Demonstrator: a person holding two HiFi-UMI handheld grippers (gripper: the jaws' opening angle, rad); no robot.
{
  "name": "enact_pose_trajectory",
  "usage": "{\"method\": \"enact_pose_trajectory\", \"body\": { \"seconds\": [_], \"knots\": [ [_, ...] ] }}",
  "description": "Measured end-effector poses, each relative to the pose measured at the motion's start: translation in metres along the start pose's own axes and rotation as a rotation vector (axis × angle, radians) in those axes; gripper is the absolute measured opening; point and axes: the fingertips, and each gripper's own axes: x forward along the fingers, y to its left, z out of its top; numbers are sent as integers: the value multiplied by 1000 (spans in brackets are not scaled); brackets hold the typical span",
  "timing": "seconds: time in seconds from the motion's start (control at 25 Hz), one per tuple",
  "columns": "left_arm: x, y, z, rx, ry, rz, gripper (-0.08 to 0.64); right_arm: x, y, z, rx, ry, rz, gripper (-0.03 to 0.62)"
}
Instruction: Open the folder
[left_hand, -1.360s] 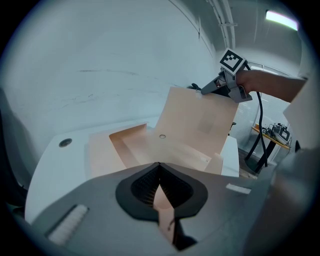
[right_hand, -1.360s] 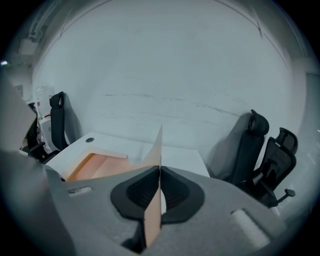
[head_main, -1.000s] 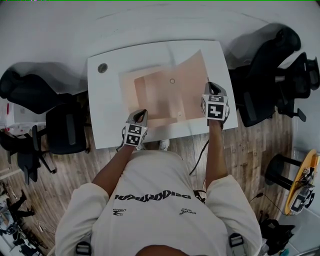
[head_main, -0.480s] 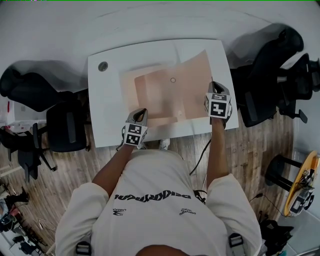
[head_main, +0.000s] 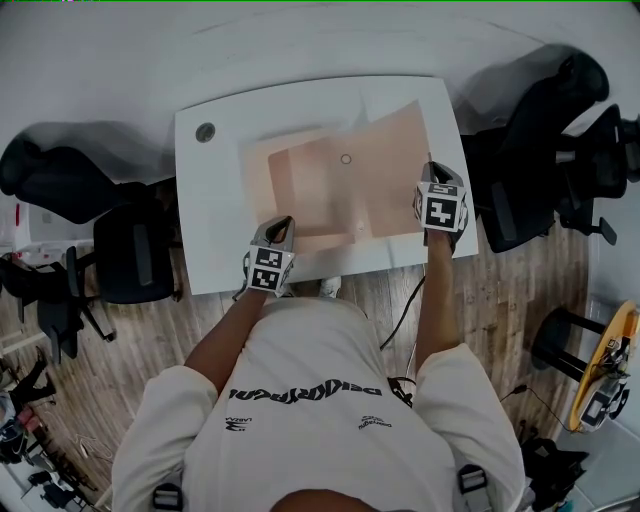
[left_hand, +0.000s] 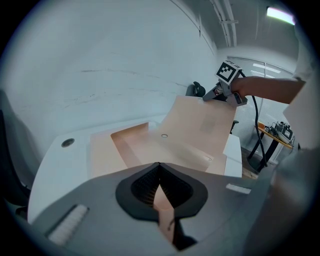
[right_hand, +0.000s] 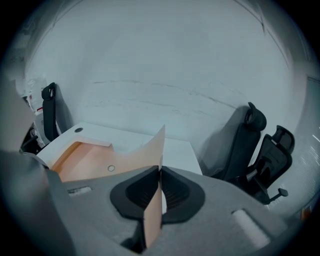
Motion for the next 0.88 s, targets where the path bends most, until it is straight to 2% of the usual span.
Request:
{"method": "enact_pose_trajectory", "body": {
  "seconds": [0.52, 0.88],
  "knots": [
    [0, 2, 1, -17, 7, 9, -8, 6, -8, -4, -26, 25, -19, 25],
    [0, 6, 1, 11, 7, 19, -8, 7, -17, -12, -8, 44, -16, 35]
  ]
}}
